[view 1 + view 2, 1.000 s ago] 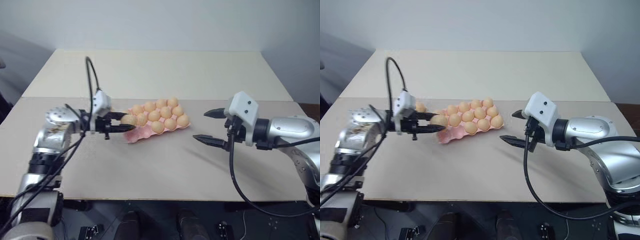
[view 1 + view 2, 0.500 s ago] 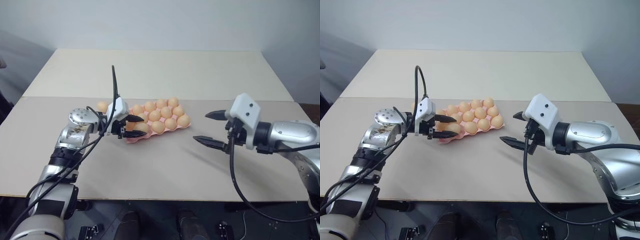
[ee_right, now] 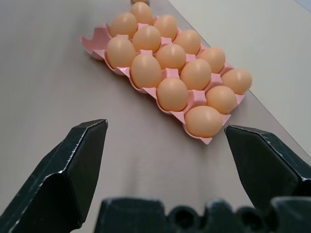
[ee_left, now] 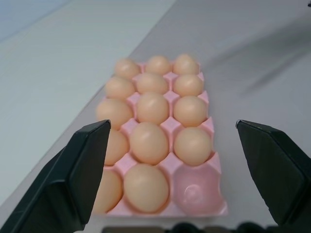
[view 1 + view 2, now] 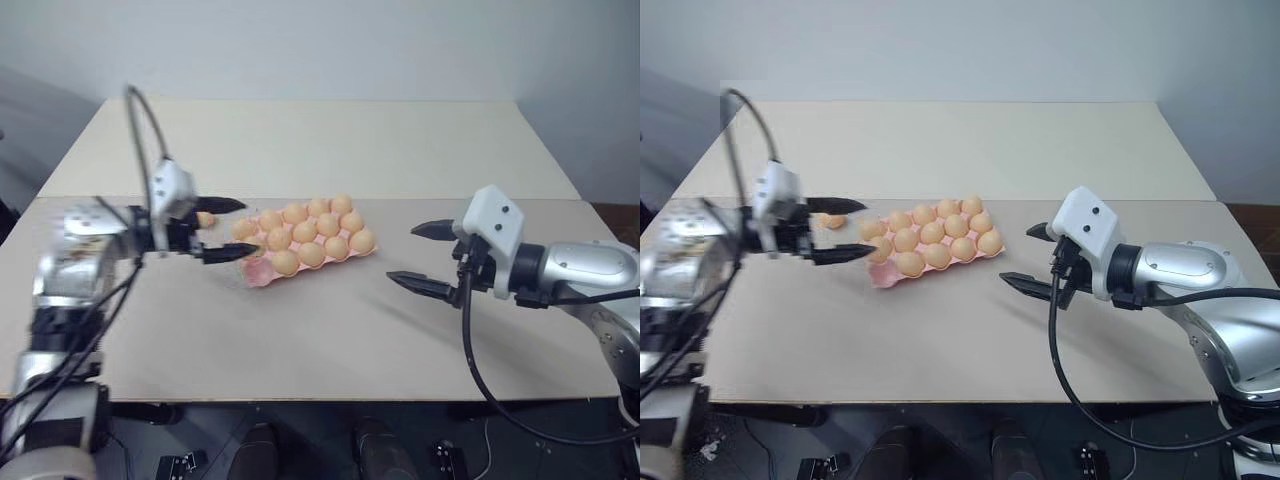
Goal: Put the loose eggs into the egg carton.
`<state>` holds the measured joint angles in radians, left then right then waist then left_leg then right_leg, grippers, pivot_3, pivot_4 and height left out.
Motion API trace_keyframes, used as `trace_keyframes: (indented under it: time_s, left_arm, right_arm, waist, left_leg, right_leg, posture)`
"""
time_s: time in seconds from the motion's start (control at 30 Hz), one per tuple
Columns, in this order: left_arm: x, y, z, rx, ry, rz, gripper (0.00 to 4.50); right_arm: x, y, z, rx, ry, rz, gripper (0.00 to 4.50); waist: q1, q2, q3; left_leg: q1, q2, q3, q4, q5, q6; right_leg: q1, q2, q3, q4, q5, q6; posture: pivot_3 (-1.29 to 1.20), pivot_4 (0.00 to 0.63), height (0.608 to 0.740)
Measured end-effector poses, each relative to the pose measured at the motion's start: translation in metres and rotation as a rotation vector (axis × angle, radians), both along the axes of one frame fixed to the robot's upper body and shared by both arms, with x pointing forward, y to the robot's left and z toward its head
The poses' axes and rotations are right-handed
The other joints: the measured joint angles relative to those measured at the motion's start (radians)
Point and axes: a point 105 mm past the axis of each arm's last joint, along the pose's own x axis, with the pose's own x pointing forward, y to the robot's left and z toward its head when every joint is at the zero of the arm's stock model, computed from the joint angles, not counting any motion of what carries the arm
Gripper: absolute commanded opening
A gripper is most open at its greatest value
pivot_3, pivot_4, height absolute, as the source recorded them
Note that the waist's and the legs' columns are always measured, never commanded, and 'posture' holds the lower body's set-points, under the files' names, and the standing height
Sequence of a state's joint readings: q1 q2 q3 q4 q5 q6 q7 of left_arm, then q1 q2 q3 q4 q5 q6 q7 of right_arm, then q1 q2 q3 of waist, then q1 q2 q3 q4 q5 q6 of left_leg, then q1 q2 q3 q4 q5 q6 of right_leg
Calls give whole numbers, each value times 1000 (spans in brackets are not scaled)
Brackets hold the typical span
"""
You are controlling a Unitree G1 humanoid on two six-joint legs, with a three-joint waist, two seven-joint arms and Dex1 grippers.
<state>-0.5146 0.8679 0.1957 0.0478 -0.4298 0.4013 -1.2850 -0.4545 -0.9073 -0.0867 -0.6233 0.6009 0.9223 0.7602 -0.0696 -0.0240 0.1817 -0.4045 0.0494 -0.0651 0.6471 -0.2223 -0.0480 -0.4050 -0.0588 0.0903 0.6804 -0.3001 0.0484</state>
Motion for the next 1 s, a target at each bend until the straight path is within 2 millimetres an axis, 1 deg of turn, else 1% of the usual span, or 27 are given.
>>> trace_keyframes:
  time_s: [0.03,0.07,0.17,0.23,0.3,0.37,0.5,0.73,0.87,1.0]
  left_arm:
    - [-8,8,-3,-1,18,27,4468]
    - [-21,17,-5,-5,34,61,4468]
    - [-47,32,-8,-34,51,132,4468]
    - [-67,44,-14,-34,59,192,4468]
    - [-81,57,-22,-44,73,275,4468]
    - [-90,64,-26,-76,56,354,4468]
    - [-98,69,-23,-117,30,425,4468]
    - [-95,65,-17,-155,3,439,4468]
    - [-91,64,-15,-139,6,432,4468]
    - [-77,66,-14,-145,5,442,4468]
  right_arm:
    - [1,-1,-1,-2,9,-4,4500]
    - [2,-2,-2,0,14,-5,4500]
    - [5,-2,-4,0,23,9,4500]
    - [6,-1,-6,-1,25,21,4500]
    - [7,-2,-7,-2,29,21,4500]
    - [8,-3,-7,1,28,22,4500]
    - [7,-2,-6,0,26,36,4500]
    - [8,-2,-6,1,27,34,4500]
    - [8,-3,-6,2,24,28,4500]
    - [9,-3,-6,5,17,17,4500]
  waist:
    - [0,0,0]
    - [-1,0,0]
    - [4,0,0]
    - [6,0,0]
    - [10,0,0]
    - [18,0,0]
    - [31,-1,0]
    - [26,-1,-1]
    - [24,-1,-1]
    - [25,-1,-1]
  left_leg:
    - [0,0,0,0,0,0]
    - [0,1,0,0,0,0]
    - [0,1,0,0,0,0]
    - [1,0,1,0,0,0]
    - [1,0,1,0,0,0]
    - [1,0,1,0,0,0]
    - [1,0,1,0,0,0]
    - [1,0,1,0,0,0]
    - [1,0,1,-1,0,0]
    - [1,0,1,-1,0,0]
  right_leg:
    - [0,0,0,0,0,0]
    - [0,0,0,0,0,0]
    - [0,0,-1,0,0,0]
    - [1,-1,0,0,0,0]
    - [1,-1,0,-1,0,0]
    - [1,-1,0,-1,0,0]
    - [1,-1,-1,-2,0,0]
    - [1,-1,0,-1,0,0]
    - [1,-1,0,-1,0,0]
    - [1,-1,0,-2,0,0]
  posture:
    - [0,150,740]
    - [0,150,740]
    - [0,150,740]
    - [0,150,740]
    - [0,150,740]
    - [0,150,740]
    - [0,150,740]
    - [0,150,740]
    - [0,150,740]
    - [0,150,740]
